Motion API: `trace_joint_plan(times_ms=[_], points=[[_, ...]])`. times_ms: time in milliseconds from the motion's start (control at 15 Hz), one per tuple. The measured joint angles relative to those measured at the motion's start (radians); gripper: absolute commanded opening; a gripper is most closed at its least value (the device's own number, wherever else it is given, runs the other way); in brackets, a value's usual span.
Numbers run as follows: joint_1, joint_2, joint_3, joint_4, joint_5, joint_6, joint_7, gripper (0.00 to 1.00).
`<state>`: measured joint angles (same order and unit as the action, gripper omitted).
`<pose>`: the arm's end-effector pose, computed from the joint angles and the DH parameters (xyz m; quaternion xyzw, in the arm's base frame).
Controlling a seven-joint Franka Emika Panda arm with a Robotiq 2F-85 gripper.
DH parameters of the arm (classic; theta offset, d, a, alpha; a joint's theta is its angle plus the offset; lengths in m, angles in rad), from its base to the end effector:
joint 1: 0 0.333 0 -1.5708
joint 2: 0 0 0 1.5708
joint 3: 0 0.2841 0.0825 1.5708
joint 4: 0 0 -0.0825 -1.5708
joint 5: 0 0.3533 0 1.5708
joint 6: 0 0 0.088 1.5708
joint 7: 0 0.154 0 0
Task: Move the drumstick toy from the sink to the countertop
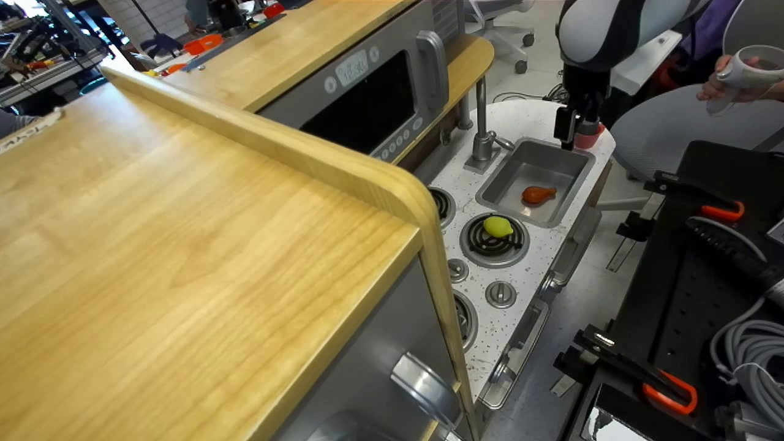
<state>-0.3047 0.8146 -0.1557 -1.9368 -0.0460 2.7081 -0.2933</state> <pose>0.4966 -0.2550 0.0202 0.9969 -0.0392 -0.0412 0.0549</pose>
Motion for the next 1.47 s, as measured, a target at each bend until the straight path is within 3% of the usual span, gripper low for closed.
trace_joint_plan(times_ms=[600,1467], points=[[0.036,0.211,0.006,0.202,-0.054,0.000,0.036,1.00],[0.039,0.328,0.054,0.299,-0.054,-0.012,0.038,1.00]])
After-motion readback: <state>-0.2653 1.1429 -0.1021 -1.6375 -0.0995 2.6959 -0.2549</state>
